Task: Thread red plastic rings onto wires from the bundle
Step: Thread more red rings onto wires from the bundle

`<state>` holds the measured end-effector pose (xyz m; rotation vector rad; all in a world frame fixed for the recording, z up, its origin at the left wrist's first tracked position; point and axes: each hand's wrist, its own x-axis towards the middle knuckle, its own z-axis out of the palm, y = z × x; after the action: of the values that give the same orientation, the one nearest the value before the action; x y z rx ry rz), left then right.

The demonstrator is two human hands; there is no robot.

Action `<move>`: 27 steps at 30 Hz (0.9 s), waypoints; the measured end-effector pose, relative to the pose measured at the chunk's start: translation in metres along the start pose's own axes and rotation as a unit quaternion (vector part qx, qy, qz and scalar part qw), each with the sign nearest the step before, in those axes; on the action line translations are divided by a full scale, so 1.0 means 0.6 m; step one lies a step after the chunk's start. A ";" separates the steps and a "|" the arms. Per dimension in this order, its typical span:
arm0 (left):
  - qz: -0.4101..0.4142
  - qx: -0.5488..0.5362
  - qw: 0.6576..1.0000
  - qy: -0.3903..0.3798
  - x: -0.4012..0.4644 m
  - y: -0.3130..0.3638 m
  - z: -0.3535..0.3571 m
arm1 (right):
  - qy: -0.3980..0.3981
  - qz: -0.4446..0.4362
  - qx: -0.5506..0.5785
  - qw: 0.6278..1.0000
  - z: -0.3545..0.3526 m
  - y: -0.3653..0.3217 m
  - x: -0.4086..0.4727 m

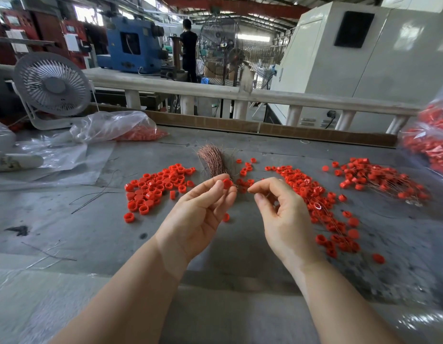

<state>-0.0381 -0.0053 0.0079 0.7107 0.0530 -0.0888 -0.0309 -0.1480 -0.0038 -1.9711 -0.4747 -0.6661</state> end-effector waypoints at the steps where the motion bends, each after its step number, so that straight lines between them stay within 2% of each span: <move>1: -0.004 -0.005 1.000 -0.001 0.000 0.001 0.000 | 0.000 0.000 0.000 1.000 0.000 0.000 0.000; 13: -0.045 0.025 0.995 -0.082 -0.012 0.002 0.004 | 0.027 -0.022 0.002 0.999 -0.005 -0.003 0.001; 27: -0.064 -0.029 0.997 -0.041 -0.007 0.001 0.006 | 0.014 -0.072 0.014 0.997 -0.002 -0.007 0.001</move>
<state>-0.0421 -0.0071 0.0112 0.6444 0.0229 -0.2376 -0.0334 -0.1473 -0.0003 -1.9111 -0.6097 -0.7711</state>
